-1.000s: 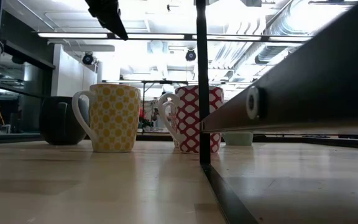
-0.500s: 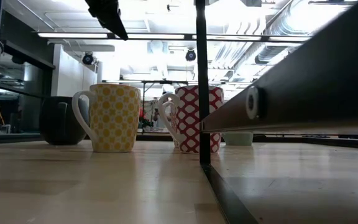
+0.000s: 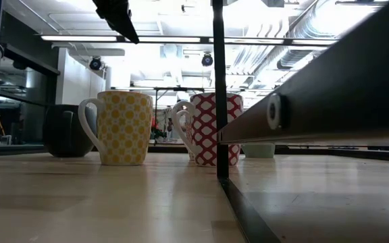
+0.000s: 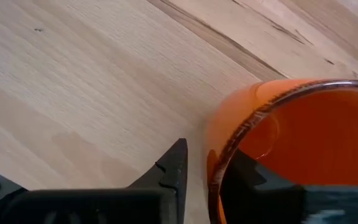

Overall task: Place coffee mugs
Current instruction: Put the orange mug on the shelf, then move the black mug to the left of the orange patterned mug

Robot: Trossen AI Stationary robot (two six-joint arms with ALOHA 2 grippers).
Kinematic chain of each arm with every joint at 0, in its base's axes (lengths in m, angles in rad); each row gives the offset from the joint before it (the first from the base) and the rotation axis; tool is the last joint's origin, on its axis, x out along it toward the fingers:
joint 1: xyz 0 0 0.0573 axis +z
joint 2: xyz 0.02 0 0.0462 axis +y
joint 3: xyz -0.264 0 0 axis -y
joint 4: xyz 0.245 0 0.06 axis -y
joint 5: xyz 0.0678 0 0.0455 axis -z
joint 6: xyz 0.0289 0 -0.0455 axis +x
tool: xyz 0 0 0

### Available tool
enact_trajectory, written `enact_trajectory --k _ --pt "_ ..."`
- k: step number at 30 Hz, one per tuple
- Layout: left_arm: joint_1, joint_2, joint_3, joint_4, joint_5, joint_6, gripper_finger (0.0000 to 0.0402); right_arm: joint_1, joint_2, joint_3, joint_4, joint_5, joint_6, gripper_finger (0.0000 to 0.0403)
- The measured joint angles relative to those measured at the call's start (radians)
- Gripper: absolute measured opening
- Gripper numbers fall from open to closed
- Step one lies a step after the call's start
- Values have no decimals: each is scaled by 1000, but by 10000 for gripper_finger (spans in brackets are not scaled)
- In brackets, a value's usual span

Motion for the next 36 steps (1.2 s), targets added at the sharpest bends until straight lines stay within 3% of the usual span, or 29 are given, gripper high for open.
enact_trajectory --k 10,22,36 --pt "0 0 0 0 0 1 47 -1 -8 0 0 -18 10 88" --pt "0 0 0 0 0 10 47 -1 -75 2 -18 -38 44 90" --pt "0 0 0 0 0 10 47 -1 -241 2 -44 -18 22 90"
